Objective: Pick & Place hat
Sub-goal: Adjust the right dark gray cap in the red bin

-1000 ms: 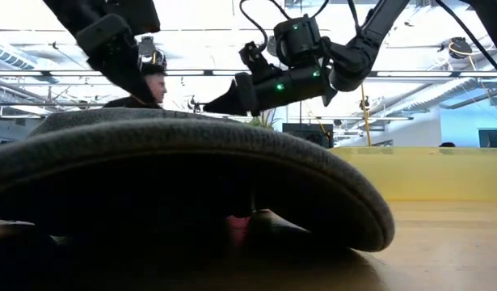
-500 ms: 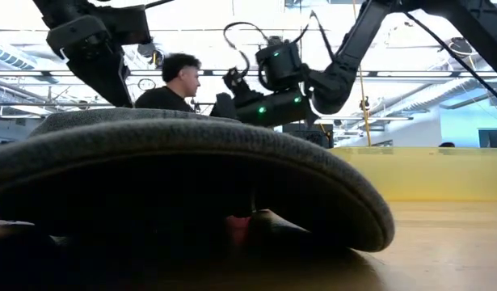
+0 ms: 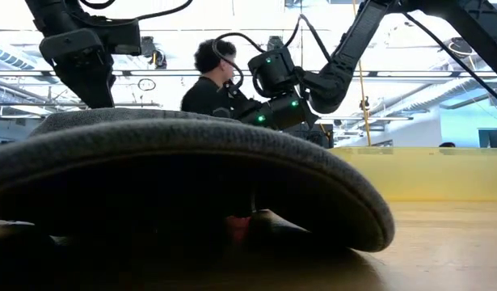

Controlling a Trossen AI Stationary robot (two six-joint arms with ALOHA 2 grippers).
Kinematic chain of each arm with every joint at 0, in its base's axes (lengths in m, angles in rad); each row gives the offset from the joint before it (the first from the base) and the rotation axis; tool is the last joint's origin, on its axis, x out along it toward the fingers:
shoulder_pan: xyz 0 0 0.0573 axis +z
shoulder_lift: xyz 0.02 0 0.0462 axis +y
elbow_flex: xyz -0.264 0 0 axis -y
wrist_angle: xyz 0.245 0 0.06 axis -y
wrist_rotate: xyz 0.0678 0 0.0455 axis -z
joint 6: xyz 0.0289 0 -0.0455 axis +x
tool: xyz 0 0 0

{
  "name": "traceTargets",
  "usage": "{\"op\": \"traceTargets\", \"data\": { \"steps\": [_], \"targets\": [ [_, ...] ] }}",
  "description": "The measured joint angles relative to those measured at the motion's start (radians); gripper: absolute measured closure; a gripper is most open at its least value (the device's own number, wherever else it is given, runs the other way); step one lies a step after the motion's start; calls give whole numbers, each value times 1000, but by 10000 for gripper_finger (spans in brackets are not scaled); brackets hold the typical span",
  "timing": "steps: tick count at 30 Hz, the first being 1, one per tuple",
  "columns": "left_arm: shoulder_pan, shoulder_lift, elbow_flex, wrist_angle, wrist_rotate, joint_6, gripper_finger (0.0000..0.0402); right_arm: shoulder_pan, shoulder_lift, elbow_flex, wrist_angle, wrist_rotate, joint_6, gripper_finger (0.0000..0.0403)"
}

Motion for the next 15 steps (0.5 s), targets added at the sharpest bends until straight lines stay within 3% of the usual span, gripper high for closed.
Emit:
{"op": "traceTargets", "data": {
  "steps": [15],
  "targets": [
    [3,0,-94,15,-6,-5,314,2,-19,-2,-9,-2,-3,303]
  ]
}}
